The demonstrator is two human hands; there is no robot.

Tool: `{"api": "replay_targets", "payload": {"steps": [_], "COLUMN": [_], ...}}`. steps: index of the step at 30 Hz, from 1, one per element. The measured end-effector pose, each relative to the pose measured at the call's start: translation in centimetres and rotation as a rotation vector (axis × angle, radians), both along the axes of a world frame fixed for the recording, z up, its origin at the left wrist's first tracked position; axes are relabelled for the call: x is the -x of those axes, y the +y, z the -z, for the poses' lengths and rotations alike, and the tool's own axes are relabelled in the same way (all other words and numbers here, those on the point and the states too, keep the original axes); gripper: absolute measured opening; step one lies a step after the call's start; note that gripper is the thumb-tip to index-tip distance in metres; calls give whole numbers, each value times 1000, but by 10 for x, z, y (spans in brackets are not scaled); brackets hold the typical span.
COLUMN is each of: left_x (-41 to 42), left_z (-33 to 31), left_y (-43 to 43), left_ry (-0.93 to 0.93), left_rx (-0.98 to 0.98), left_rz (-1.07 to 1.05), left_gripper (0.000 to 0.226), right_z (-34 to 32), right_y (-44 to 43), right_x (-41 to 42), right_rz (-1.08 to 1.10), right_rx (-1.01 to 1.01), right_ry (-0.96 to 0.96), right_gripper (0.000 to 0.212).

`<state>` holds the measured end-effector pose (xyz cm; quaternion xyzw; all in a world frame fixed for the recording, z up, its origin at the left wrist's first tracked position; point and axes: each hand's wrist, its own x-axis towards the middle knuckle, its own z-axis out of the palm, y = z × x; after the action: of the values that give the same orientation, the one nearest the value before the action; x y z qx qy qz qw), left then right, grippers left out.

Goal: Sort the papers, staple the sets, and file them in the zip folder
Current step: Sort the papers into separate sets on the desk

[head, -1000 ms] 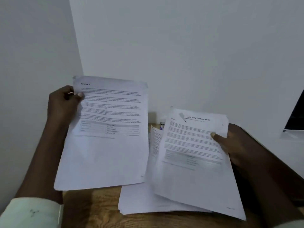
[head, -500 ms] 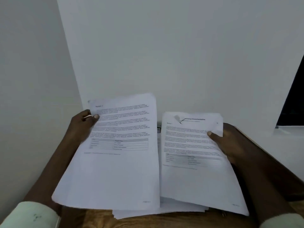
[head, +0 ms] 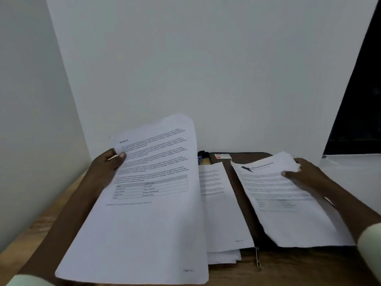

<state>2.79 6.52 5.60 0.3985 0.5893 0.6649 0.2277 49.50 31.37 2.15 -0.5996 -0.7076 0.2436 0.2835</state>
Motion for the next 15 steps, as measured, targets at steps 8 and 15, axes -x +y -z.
{"api": "replay_targets", "payload": {"steps": [8, 15], "left_x": [-21, -27], "left_z": [4, 9], "left_y": [21, 18], "left_ry": [-4, -43], "left_rx": [46, 82], "left_rz": [16, -22], "left_gripper": [13, 11], "right_z": [4, 5], "right_y": [-64, -143], "right_x": [66, 118], "right_rz": [-449, -717], "right_rx": [-353, -448], "right_ry": [-455, -683], "right_gripper": [82, 101]}}
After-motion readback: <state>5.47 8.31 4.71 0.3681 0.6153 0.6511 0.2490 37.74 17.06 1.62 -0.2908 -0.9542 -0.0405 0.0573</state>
